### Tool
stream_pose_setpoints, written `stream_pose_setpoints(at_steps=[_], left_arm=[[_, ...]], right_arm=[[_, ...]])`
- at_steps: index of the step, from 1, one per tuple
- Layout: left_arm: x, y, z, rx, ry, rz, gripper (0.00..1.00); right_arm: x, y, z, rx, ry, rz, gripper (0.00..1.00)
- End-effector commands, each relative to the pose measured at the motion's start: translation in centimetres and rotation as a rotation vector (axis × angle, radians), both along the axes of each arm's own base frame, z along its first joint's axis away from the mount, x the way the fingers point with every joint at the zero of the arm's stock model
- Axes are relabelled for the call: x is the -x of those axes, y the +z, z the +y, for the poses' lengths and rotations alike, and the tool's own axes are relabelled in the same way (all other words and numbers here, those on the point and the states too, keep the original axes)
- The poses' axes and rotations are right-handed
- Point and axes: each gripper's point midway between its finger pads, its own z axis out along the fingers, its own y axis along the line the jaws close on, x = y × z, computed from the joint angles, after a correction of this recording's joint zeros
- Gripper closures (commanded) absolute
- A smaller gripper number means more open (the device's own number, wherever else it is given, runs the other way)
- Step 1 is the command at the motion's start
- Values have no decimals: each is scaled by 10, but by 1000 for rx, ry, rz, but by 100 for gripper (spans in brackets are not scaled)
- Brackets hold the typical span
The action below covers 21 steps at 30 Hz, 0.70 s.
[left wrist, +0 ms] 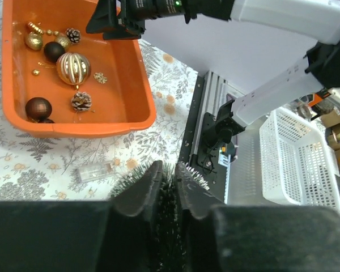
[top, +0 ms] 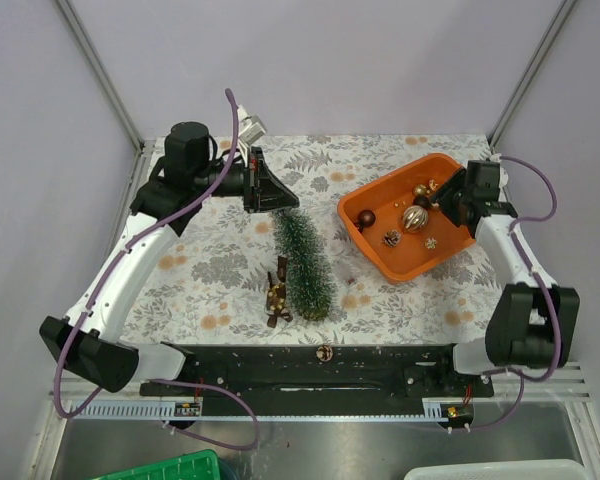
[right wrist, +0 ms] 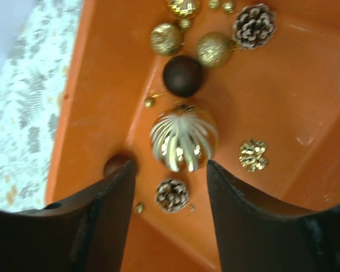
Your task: Decorate the small christmas tree
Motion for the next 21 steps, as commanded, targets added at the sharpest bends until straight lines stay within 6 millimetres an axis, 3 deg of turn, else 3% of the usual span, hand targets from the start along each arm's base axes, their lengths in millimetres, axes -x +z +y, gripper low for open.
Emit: stream_pose_setpoints(at_steps=[1, 5, 9, 17, 21], left_arm=[[-7, 7, 10, 14, 36, -46, 75], [-14, 2, 19, 7, 70, -40, 58], [-20, 2, 25, 0, 96, -38, 36], [-28, -1, 25, -3, 129, -1, 2], [-29, -2, 25, -7, 140, 17, 1]], right_arm=[[-28, -2, -30, 129, -93, 27, 34], [-46, -28, -42, 170, -128, 130, 15], [-61, -50, -53, 218, -150, 226, 9], [-86, -80, -58, 234, -145, 305, 14], [-87, -97, -59, 245, -133, 361, 18]])
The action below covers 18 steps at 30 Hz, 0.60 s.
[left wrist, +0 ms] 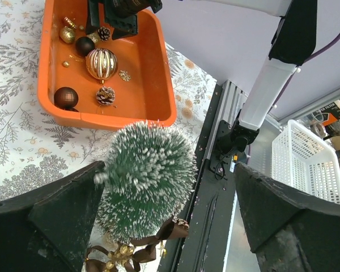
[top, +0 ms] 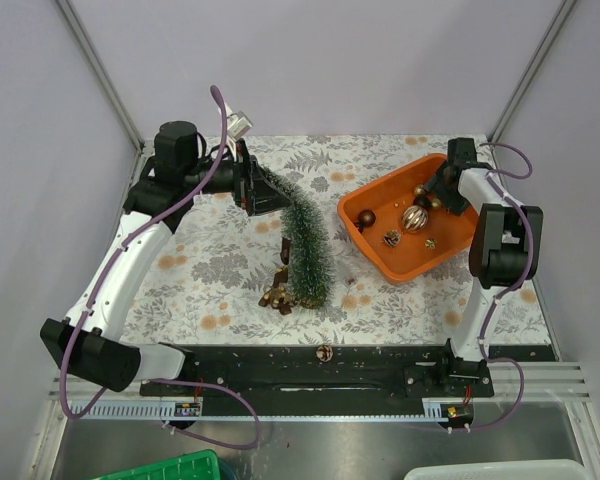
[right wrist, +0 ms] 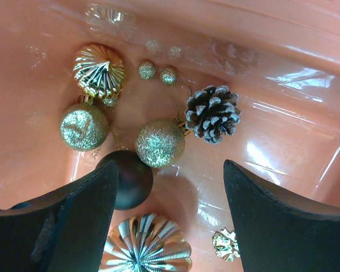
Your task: Decorate the small christmas tree
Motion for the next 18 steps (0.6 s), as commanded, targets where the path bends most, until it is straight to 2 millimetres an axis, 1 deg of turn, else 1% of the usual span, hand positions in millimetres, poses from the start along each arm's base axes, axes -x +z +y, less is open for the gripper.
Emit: stream_pose_setpoints(at_steps=[1, 6, 11, 15, 18], left_arm=[[-3, 13, 2, 12, 26, -31, 1], [0, 13, 5, -6, 40, -21, 1], [-1, 11, 12, -71, 82, 3, 1], [-5, 19, 21, -123, 113, -38, 1], [-6, 30, 29, -132, 132, -76, 1]], right_arm=[[-5, 3, -8, 49, -7, 22, 20], [-2, -4, -6, 40, -3, 37, 26], [0, -8, -2, 19, 5, 42, 30], [1, -11, 3, -6, 18, 42, 33], [2, -15, 7, -30, 20, 46, 34]])
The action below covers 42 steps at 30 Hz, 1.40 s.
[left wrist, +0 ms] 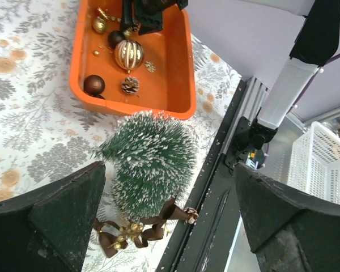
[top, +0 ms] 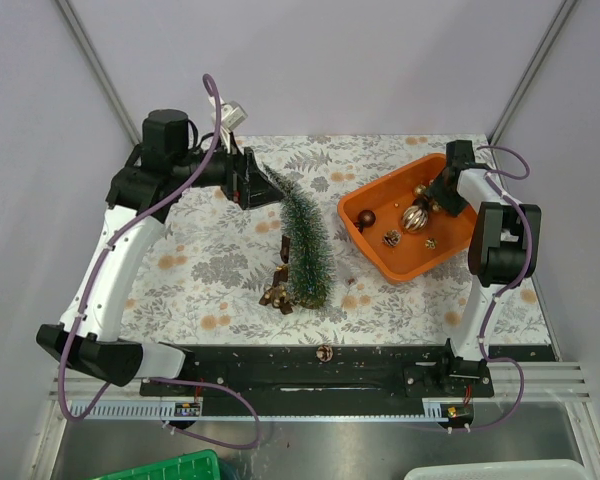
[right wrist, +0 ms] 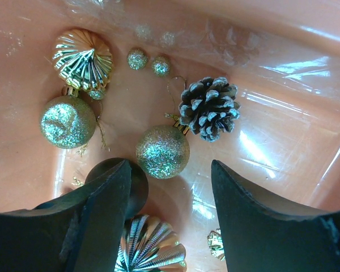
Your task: Decorate the small christmas tree
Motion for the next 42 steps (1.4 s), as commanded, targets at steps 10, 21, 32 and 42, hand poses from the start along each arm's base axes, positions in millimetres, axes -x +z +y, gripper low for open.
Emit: stream_pose_setpoints(at_steps=[10, 21, 32, 42], left_arm=[[-26, 50, 61, 8, 153, -110, 1], [-24, 43, 81, -7, 213, -158, 1], [-17, 38, 87, -13, 220, -180, 1], [-16, 29, 88, -22, 217, -172, 1]], right_arm=[[7, -7, 17, -78, 26, 0, 41], [1, 11, 6, -16, 17, -39, 48], [-11, 2, 0, 6, 8, -22, 38], [-11, -6, -1, 15, 13, -6, 48]])
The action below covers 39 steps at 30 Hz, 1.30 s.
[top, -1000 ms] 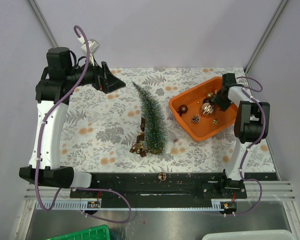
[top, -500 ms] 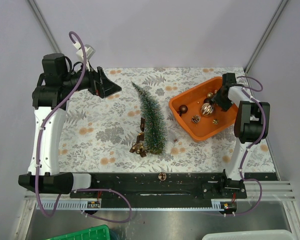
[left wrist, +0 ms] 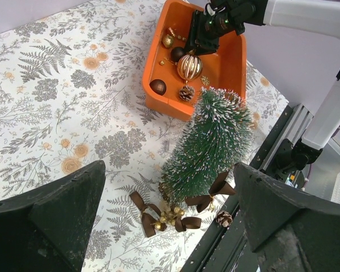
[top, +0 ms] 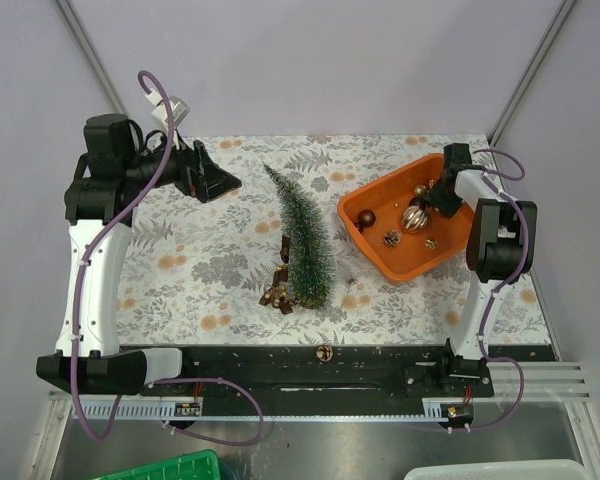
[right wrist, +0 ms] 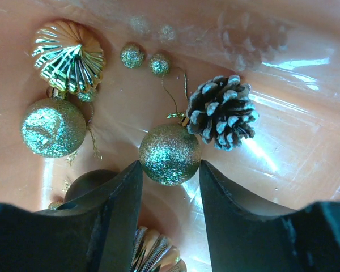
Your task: Decorate the small christmas tree
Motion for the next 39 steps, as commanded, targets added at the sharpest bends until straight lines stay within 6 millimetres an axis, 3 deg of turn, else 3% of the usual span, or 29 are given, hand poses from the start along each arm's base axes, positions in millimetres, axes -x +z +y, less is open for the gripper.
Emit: stream_pose_setpoints(at_steps=[1, 7, 14, 18, 21, 25, 30, 34, 39], left_arm=[[6, 14, -1, 1, -22, -79, 1], [5, 11, 6, 1, -1, -76, 1], [6, 6, 7, 2, 2, -81, 1], [6, 3, 7, 2, 3, -81, 1], [4, -3, 8, 2, 6, -75, 1], [1, -13, 8, 2, 5, -64, 1], [-4, -24, 6, 9, -10, -52, 1], [-4, -30, 3, 33, -31, -46, 1], [-5, -37, 0, 57, -41, -38, 1]], right_arm=[[-8, 9, -4, 30, -1, -30, 49], [-3, 26, -6, 45, -12, -73, 57], [6, 74, 1, 15, -4, -176, 67], [21, 112, 29, -77, 62, -279, 68], [38, 156, 59, -180, 180, -405, 68], [76, 218, 104, -324, 402, -570, 68], [142, 292, 167, -543, 769, -795, 75], [200, 326, 214, -704, 1077, -833, 76], [264, 343, 263, -817, 1413, -838, 75]])
